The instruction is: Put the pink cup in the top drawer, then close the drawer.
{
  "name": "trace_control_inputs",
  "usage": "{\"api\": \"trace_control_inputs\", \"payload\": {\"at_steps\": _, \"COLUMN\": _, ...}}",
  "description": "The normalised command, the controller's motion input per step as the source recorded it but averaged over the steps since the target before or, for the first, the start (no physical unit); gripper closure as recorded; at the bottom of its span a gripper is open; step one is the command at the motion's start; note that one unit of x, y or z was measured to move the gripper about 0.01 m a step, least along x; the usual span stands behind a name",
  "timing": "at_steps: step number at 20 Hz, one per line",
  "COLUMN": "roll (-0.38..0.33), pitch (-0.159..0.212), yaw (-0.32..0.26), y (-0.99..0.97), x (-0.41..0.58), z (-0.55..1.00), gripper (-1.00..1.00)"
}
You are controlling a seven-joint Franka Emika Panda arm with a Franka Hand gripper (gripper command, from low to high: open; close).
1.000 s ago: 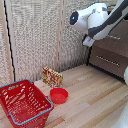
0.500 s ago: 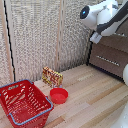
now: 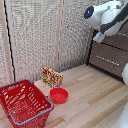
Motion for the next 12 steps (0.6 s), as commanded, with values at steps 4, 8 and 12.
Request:
{"api": "trace_control_inputs", "payload": {"at_steps": 4, "roll": -0.005, "pitch": 0.025, "yaw": 0.027, "y": 0.02, "x": 0.124, "z": 0.19, "gripper": -1.0}}
{"api": "trace_control_inputs", "payload": {"at_steps": 8, "roll": 0.0, "pitch": -0.007, "yaw": -0.176, "y": 0.22, "x": 0.241, "z": 0.05, "gripper": -1.0}}
{"api": "trace_control_inputs", "payload": {"at_steps": 12, "roll": 0.0, "pitch": -0.008, "yaw": -0.269, "y": 0.33, "x": 0.129, "z": 0.0, "gripper": -1.0}}
